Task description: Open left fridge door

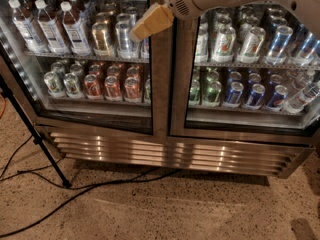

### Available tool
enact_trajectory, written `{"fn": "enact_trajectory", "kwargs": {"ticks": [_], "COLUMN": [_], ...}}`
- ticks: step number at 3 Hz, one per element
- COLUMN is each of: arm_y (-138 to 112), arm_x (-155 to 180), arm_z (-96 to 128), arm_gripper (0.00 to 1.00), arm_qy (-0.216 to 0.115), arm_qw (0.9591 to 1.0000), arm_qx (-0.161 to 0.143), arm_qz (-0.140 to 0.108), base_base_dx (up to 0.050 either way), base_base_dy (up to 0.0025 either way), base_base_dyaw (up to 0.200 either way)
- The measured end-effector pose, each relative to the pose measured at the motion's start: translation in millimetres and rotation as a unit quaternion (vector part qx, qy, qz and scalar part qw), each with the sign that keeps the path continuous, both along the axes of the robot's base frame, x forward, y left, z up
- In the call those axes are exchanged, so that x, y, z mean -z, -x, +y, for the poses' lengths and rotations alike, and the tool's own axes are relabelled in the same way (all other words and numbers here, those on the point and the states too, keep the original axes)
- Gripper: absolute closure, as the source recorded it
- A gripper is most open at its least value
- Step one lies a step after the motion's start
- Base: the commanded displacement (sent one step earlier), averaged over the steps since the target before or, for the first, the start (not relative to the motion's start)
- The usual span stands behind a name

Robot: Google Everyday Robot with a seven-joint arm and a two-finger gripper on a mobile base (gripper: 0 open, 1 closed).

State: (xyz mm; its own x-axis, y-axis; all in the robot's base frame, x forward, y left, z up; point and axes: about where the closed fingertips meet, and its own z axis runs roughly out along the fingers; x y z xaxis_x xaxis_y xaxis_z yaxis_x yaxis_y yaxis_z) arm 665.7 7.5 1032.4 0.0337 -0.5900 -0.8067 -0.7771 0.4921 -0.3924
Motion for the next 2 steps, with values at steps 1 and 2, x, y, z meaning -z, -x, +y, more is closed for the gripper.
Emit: {"fn": "enact_trajectory", "kwargs": {"ticks": [1,2], "arm_y": [-0.5,2.8], "arm_x": [0.0,0.4], "arm_z": [1.1,-2.1], "arm_gripper": [0.19,0.43], "arm_qy": [0.000,-0.004], "arm_qw": [1.0000,1.0000], "arm_qx": [0.000,0.003], "arm_qz": [0.000,-0.003], "base_base_dx": [0.000,0.000], "base_base_dy": [0.00000,0.00000], "base_base_dyaw": [0.000,0.000]}}
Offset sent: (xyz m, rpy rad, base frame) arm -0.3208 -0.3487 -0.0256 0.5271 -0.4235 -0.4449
